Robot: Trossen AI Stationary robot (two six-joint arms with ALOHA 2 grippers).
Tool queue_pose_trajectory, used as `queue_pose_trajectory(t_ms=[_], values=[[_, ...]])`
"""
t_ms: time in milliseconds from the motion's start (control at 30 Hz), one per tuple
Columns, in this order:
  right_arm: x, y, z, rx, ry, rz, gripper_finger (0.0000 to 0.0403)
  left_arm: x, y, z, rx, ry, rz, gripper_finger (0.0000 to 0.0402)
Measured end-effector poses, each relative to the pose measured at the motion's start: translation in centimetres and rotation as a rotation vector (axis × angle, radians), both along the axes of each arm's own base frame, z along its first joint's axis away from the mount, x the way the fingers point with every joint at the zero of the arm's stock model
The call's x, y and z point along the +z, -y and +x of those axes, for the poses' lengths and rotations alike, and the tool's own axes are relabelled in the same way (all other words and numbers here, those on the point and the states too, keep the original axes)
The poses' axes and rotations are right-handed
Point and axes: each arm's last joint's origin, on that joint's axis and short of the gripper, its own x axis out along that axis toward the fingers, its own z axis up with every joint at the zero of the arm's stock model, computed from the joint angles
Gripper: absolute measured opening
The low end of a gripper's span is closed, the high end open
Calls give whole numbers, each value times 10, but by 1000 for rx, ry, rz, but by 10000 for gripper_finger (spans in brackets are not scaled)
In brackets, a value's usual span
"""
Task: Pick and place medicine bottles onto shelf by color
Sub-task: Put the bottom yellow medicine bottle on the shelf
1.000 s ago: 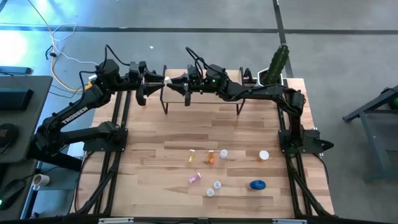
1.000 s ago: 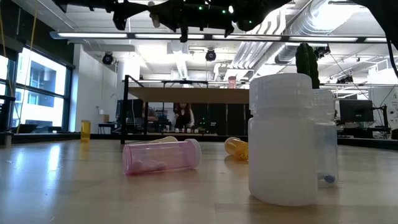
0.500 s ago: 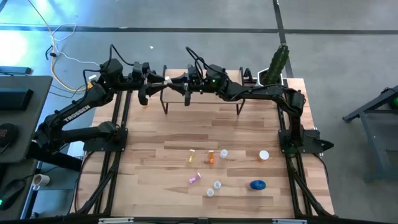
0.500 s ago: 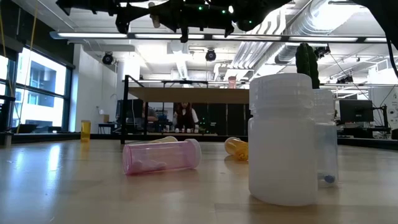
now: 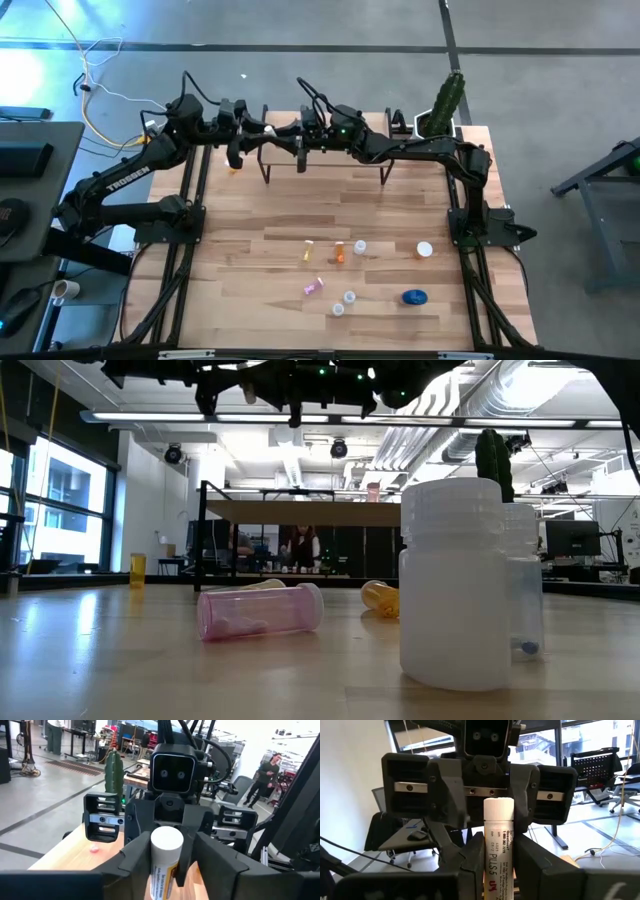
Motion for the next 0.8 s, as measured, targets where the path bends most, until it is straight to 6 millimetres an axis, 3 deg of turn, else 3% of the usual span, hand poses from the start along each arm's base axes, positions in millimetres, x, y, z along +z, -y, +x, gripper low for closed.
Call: queue_pose_trajectory(t_ms=[333,633,800], values=[[0,-1,0,31,1,4,67,0,0,0,-2,-5,25,70],[-1,0,0,31,-6,6,71,0,0,0,-4,-6,24,73],[-1,0,0,29,-11,4,107,-1,0,0,-4,-9,29,68]])
